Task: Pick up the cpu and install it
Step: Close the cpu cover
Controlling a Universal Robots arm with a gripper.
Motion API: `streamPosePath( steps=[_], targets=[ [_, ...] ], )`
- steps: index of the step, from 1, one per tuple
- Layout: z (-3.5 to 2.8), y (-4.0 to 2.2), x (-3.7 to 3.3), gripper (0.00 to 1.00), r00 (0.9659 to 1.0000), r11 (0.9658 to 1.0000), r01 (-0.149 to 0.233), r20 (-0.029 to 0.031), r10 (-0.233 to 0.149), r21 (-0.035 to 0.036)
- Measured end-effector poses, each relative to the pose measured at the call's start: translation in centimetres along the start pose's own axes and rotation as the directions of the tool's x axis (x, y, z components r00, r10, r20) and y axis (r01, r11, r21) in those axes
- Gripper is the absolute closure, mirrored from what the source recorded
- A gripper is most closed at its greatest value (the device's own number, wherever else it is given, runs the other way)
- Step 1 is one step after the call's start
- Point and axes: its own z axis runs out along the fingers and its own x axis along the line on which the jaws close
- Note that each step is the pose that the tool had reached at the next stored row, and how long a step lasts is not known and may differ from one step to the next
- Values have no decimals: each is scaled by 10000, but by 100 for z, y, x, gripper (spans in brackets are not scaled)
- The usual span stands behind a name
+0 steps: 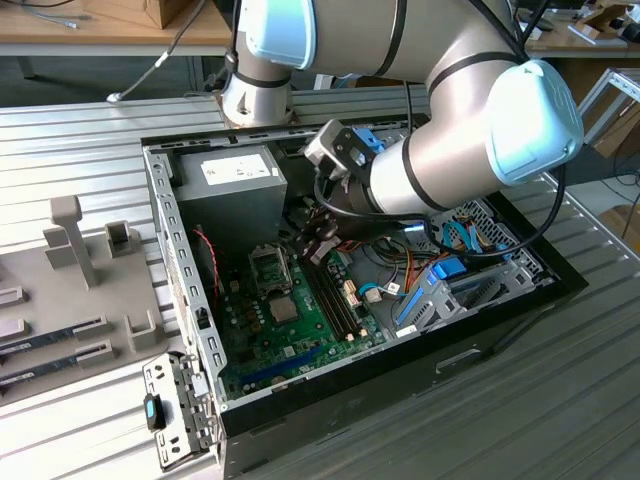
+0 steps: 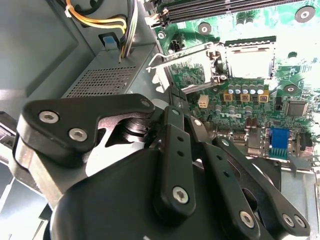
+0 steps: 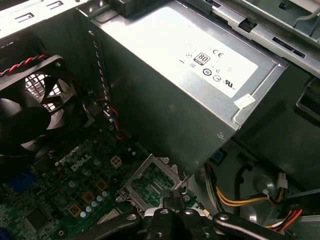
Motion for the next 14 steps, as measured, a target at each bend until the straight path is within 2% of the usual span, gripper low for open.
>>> streamPosePath(
  steps=[1,4,6,11,14],
  targets=[
    [-1,-2,0,89,10000,10000,8,17,-8,-22],
    [-13,-56,-58,89,10000,9999,-34,-28,33,-157],
    [3,-70,-106,89,10000,9998,-59,-66,57,-195],
    [87,15,-241,89,9998,9999,-117,-184,115,-67],
    [92,18,-246,89,9998,9999,-117,-187,116,-63]
  ],
)
